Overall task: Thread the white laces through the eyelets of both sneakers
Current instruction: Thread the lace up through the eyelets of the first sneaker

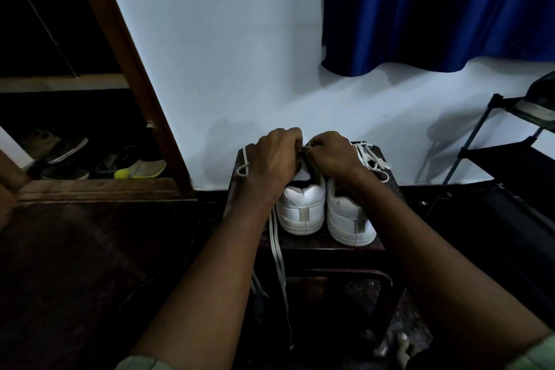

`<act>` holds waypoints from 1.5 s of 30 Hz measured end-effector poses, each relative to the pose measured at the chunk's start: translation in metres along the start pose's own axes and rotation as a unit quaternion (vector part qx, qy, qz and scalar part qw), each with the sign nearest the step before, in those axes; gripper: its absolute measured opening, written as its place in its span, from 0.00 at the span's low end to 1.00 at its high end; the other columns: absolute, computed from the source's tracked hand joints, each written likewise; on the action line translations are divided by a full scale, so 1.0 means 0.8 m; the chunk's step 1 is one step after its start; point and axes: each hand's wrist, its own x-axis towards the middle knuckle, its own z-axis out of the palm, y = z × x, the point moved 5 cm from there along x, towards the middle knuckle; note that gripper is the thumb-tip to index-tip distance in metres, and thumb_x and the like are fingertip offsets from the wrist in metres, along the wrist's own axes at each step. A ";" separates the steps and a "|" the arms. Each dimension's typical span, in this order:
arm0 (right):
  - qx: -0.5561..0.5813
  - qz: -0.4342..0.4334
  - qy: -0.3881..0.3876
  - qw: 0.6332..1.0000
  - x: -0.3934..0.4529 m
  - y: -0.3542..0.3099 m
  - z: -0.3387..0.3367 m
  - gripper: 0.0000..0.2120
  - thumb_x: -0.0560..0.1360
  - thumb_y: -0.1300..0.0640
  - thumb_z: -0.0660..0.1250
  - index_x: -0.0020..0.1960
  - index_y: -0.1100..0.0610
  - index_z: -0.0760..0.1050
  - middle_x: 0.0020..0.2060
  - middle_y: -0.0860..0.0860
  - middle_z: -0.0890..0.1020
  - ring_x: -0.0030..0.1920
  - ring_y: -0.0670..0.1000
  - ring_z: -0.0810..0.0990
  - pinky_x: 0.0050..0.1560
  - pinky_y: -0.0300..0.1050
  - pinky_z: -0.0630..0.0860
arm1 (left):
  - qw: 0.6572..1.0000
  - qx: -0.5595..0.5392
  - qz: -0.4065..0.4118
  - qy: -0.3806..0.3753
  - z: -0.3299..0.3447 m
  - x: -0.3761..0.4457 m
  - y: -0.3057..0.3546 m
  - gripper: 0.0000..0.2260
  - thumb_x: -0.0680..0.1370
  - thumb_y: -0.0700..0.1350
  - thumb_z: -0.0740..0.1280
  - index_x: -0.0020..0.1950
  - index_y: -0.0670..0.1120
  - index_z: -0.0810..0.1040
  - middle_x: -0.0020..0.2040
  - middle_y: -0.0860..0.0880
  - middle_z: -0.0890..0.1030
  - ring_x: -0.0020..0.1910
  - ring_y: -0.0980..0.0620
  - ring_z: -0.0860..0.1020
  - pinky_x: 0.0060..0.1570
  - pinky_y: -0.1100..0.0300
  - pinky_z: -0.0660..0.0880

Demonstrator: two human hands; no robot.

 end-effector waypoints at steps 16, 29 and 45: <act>0.025 0.011 0.013 1.000 -0.007 -0.007 -0.005 0.15 0.70 0.52 0.61 0.44 0.57 0.84 0.39 0.53 0.84 0.49 0.58 0.81 0.58 0.54 0.76 | 0.982 -0.188 -0.006 -0.008 0.005 0.009 -0.024 0.02 0.77 0.45 0.71 0.45 0.51 0.83 0.46 0.54 0.84 0.45 0.54 0.81 0.51 0.54 0.78; 0.025 0.002 0.014 1.000 -0.005 -0.004 -0.004 0.13 0.71 0.49 0.65 0.43 0.56 0.84 0.37 0.52 0.84 0.47 0.57 0.82 0.57 0.55 0.78 | 0.943 -0.318 -0.089 -0.032 0.005 0.002 -0.024 0.08 0.82 0.36 0.66 0.51 0.41 0.86 0.50 0.51 0.83 0.43 0.63 0.78 0.43 0.77 0.68; 0.031 -0.009 0.010 0.999 -0.005 -0.004 -0.005 0.09 0.72 0.49 0.65 0.39 0.51 0.81 0.39 0.50 0.84 0.49 0.57 0.81 0.57 0.52 0.77 | 0.775 -0.596 -0.208 -0.023 0.013 0.018 -0.032 0.12 0.83 0.37 0.62 0.43 0.47 0.80 0.36 0.53 0.76 0.30 0.58 0.66 0.31 0.65 0.61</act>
